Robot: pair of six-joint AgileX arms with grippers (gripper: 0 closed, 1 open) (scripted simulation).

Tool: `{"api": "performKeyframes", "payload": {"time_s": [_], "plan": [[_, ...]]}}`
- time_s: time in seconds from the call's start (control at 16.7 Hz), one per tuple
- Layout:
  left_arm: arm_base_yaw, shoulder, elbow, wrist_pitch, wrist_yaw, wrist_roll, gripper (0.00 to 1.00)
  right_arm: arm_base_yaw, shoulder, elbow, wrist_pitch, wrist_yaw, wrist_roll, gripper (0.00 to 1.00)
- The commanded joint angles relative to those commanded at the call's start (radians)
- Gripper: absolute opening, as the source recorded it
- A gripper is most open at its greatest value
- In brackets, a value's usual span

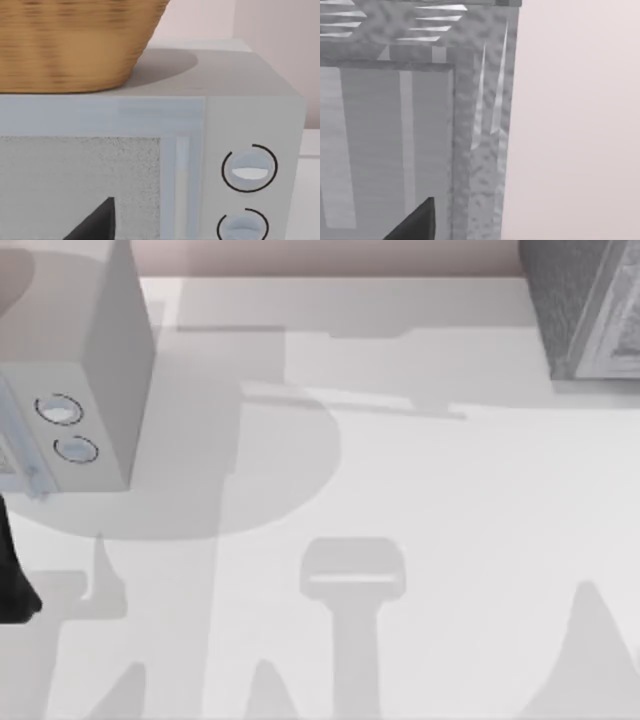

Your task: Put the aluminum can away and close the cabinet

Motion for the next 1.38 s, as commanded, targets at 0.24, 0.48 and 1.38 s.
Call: {"api": "performKeyframes", "payload": {"time_s": [0.24, 0.48, 1.38], "plan": [[0.000, 0.000, 0.000, 0.000, 0.000, 0.000, 1.00, -0.003, -0.023, 0.150, -0.169, 0.000, 0.002, 1.00], [0.000, 0.000, 0.000, 0.000, 0.000, 0.000, 1.00, -0.010, -0.042, 0.321, -0.388, -0.006, 0.000, 1.00], [0.000, 0.000, 0.000, 0.000, 0.000, 0.000, 1.00, 0.022, -0.090, 0.539, -0.670, 0.036, 0.013, 1.00]]}}
